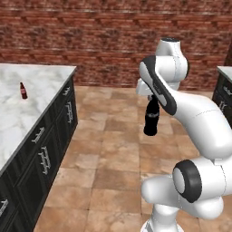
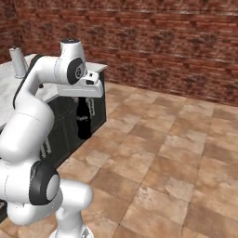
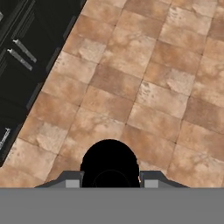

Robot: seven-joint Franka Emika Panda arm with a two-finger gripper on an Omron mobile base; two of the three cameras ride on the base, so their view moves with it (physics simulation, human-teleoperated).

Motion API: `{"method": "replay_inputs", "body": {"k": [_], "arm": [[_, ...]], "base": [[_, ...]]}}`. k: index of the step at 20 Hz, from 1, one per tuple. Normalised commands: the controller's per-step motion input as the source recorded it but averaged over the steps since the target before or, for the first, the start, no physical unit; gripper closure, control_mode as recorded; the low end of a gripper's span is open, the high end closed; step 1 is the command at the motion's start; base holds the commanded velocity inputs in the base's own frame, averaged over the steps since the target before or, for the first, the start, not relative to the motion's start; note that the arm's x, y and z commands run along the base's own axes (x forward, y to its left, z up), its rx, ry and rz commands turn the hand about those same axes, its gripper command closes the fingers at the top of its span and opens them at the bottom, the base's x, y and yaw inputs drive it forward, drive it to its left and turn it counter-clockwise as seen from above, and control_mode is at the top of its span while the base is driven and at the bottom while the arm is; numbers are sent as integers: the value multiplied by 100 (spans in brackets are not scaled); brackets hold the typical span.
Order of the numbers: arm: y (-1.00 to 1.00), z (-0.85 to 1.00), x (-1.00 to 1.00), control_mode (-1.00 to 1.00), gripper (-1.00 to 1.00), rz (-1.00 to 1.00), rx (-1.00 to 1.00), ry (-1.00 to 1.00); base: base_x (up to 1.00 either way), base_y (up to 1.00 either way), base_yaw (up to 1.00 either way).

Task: Place the large bottle from the dining counter next to the other large bottle outside the sink, and place the small bottle from the dining counter next to the other small bottle inside the sink.

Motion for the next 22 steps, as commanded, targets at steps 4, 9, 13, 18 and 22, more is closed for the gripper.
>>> {"method": "replay_inputs", "body": {"k": [4,9,13,18,22], "arm": [[0,0,0,100,100,0,0,0],[0,0,0,100,100,0,0,0],[0,0,0,100,100,0,0,0],[0,0,0,100,100,0,0,0],[0,0,0,100,100,0,0,0]], "base": [[0,5,-22],[0,6,-22],[0,7,-22],[0,9,-22],[0,7,-23]]}}
